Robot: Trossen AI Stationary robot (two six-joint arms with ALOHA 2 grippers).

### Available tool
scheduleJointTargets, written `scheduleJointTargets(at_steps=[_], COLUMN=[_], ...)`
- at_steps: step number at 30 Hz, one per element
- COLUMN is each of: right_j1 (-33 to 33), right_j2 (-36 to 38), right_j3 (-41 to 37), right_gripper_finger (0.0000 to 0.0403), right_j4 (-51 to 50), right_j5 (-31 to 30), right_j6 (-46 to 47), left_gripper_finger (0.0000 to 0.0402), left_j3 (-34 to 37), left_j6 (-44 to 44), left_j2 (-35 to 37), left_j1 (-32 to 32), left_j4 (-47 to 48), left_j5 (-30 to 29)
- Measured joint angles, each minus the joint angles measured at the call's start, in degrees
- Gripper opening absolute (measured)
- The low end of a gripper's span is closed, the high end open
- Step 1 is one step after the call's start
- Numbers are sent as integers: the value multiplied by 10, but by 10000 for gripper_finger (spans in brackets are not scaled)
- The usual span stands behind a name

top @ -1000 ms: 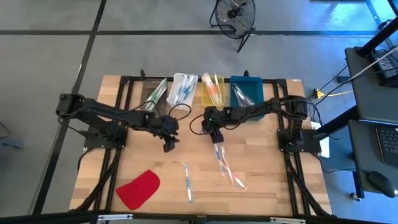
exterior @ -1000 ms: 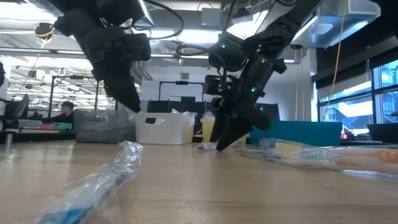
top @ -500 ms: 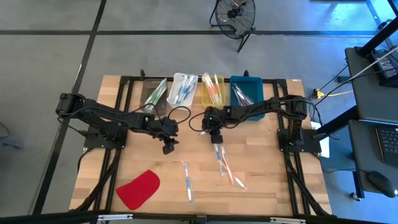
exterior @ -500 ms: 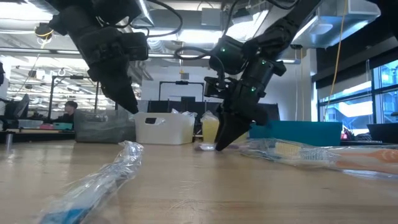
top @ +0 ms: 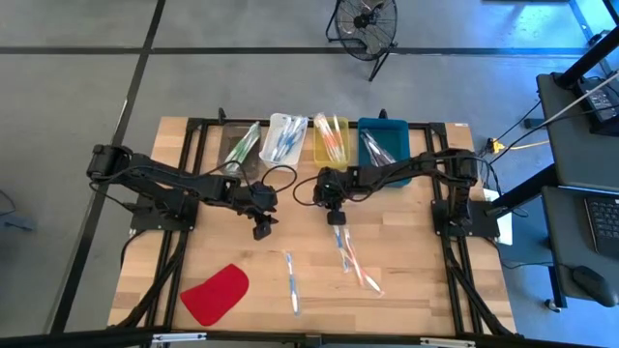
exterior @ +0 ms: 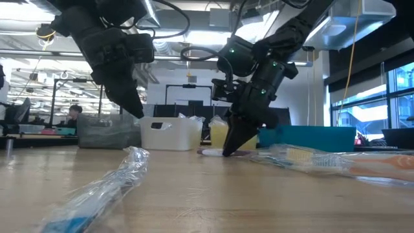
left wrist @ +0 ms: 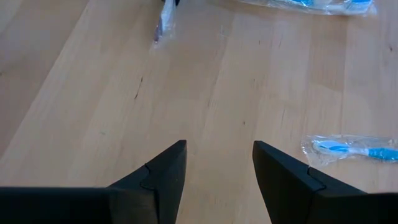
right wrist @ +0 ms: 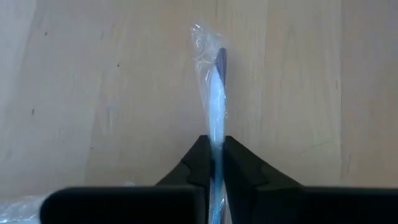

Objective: Pick & Place Toothbrushes
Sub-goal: Put the violet toothbrush into the blue bin

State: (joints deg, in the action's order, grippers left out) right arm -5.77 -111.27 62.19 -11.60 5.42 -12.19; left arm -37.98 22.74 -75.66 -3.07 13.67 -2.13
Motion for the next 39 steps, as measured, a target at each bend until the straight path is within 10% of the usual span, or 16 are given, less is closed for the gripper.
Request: scheduleJointTargets(at_steps=[23, 39], right_j1=[4, -7], right_j2=[112, 379], right_j3=[-3, -204], right_gripper_finger=[22, 29], right_j4=[-142, -29], right_j5=[16, -149], right_j6=[29, 145], left_gripper_finger=[182, 180], left_j3=[0, 0], left_j6=[-36, -120], left_j2=[0, -5], left_j1=[-27, -30], left_j4=[-2, -53], left_j5=[-2, -13])
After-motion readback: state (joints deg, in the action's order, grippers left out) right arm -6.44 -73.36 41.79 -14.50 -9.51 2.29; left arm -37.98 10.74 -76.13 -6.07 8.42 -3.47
